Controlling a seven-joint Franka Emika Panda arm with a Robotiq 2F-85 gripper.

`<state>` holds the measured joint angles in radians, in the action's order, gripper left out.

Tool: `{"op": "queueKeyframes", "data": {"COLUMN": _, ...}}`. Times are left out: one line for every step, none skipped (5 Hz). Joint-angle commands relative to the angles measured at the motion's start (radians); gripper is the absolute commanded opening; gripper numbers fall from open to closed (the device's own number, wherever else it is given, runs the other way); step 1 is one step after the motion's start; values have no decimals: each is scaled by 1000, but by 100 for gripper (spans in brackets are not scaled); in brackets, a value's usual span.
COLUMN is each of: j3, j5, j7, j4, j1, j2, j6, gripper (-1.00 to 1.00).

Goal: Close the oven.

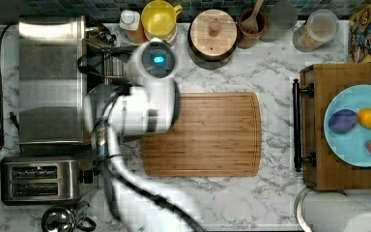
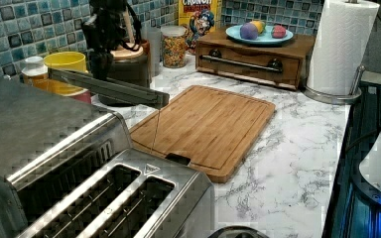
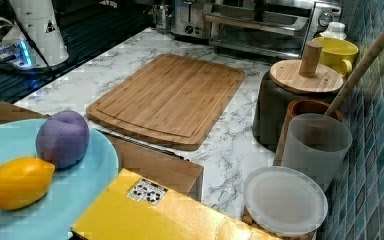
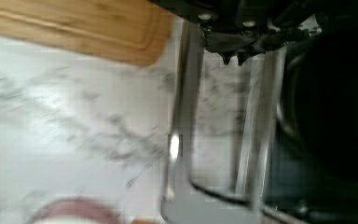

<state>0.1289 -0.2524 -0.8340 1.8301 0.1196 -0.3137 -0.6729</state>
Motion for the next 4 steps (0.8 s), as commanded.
{"op": "queueKeyframes", "data": {"j3": 144, "j5": 327, "j7": 336, "j4": -355, "j1": 195, "j2": -146, "j6": 184, "gripper": -100}}
{"op": "queueKeyframes", "data": {"j3": 134, "j5": 431, "j7": 457, "j4": -321, "j1": 212, "j2": -130, "j6": 128, "gripper": -100}}
{"op": "queueKeyframes", "data": {"j3": 122, "j5": 448, "j7": 536, "j4": -311, "j1": 217, "j2": -85, "j6": 120, "gripper": -100}}
{"op": "queueKeyframes", "data": {"j3": 117, "j5": 364, "j7": 508, "j4": -149, "j1": 163, "j2": 83, "j6": -16, "gripper": -100}}
